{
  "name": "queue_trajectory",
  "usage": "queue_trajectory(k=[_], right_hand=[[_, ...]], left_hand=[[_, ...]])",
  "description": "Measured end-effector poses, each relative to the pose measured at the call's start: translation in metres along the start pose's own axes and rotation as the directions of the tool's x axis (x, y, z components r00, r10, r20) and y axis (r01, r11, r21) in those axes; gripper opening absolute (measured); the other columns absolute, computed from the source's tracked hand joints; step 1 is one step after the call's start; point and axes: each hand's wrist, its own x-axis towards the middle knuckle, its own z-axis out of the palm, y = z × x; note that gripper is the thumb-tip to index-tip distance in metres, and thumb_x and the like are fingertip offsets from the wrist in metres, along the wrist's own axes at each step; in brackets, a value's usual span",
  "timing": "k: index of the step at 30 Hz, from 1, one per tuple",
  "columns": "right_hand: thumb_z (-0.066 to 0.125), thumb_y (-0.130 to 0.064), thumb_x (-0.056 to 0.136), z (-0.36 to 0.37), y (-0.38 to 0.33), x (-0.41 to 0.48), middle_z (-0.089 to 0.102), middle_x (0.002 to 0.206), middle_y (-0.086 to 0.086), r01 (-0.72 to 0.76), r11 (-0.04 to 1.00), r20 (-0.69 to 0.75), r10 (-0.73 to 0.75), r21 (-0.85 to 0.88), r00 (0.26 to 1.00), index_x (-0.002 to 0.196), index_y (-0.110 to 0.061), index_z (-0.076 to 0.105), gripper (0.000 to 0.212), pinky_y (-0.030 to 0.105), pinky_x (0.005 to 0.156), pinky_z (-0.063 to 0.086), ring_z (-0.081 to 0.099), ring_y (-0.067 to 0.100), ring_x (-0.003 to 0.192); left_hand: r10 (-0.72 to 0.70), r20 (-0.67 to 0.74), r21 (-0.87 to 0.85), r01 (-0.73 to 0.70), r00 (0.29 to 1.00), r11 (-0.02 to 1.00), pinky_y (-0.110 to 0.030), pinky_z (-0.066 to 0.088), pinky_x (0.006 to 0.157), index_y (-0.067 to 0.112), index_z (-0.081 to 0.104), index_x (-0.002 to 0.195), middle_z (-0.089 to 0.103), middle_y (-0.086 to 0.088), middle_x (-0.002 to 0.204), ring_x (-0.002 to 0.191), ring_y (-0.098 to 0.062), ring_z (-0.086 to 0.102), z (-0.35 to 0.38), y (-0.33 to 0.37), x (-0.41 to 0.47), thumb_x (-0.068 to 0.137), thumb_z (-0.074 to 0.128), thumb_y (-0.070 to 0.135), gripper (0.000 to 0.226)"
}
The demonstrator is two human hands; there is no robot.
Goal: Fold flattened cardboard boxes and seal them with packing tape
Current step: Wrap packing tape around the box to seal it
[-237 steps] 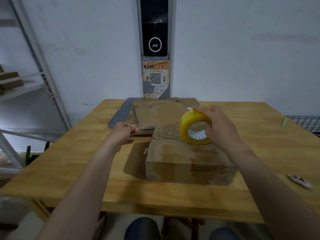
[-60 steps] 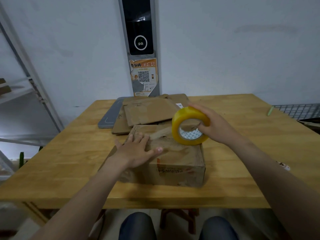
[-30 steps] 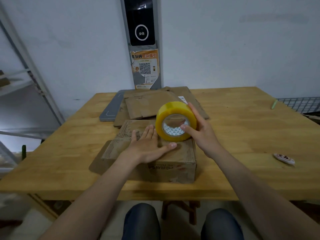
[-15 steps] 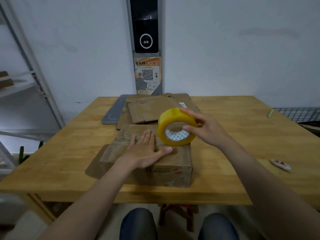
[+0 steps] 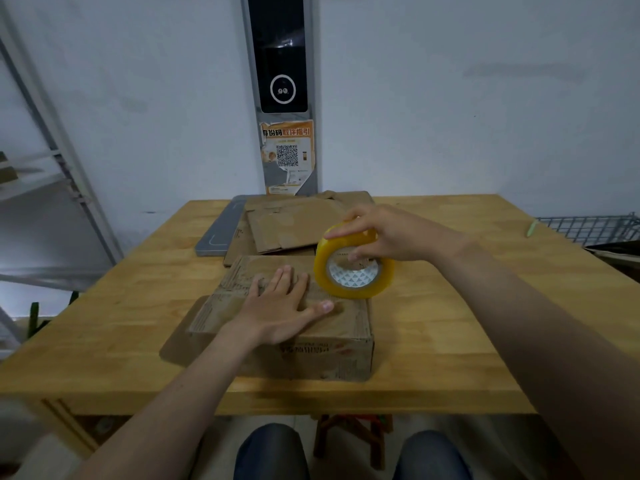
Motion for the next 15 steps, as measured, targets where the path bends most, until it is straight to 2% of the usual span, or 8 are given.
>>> queue_trajectory(k=[2, 8, 15], right_hand=[[0.074, -0.036, 0.090, -0.008, 0.002, -0.003, 0.053, 0.130, -0.006, 0.010, 1.000, 0.000, -0.010, 0.014, 1.000, 0.123, -0.064, 0.052, 0.048, 0.009, 0.085, 0.036, 0.048, 0.006, 0.112], [0.074, -0.029, 0.092, -0.031, 0.005, -0.023, 0.053, 0.128, -0.012, -0.005, 0.999, 0.010, 0.006, -0.046, 1.000, 0.128, -0.049, 0.064, 0.042, 0.009, 0.083, 0.038, 0.049, 0.006, 0.112], [0.077, -0.029, 0.089, -0.026, 0.021, -0.045, 0.054, 0.122, -0.013, -0.062, 0.997, 0.068, 0.065, -0.046, 0.996, 0.116, -0.063, 0.057, 0.048, 0.016, 0.086, 0.038, 0.050, 0.008, 0.108]], left_hand=[[-0.006, -0.002, -0.003, 0.006, 1.000, 1.000, -0.054, -0.012, 0.124, 0.030, -0.010, 0.162, -0.022, -0.003, 0.168, 0.154, -0.016, -0.021, 0.000, 0.000, 0.001, 0.048, -0.015, 0.104, 0.136], [-0.013, 0.000, -0.008, 0.013, 1.000, 1.000, -0.054, -0.012, 0.124, 0.029, -0.010, 0.163, -0.022, -0.002, 0.168, 0.155, -0.015, -0.020, 0.000, -0.001, 0.001, 0.050, -0.014, 0.104, 0.135], [-0.009, -0.003, 0.000, 0.009, 1.000, 1.000, -0.054, -0.012, 0.124, 0.028, -0.011, 0.162, -0.022, -0.002, 0.168, 0.155, -0.015, -0.020, 0.001, -0.001, 0.003, 0.046, -0.016, 0.105, 0.140]])
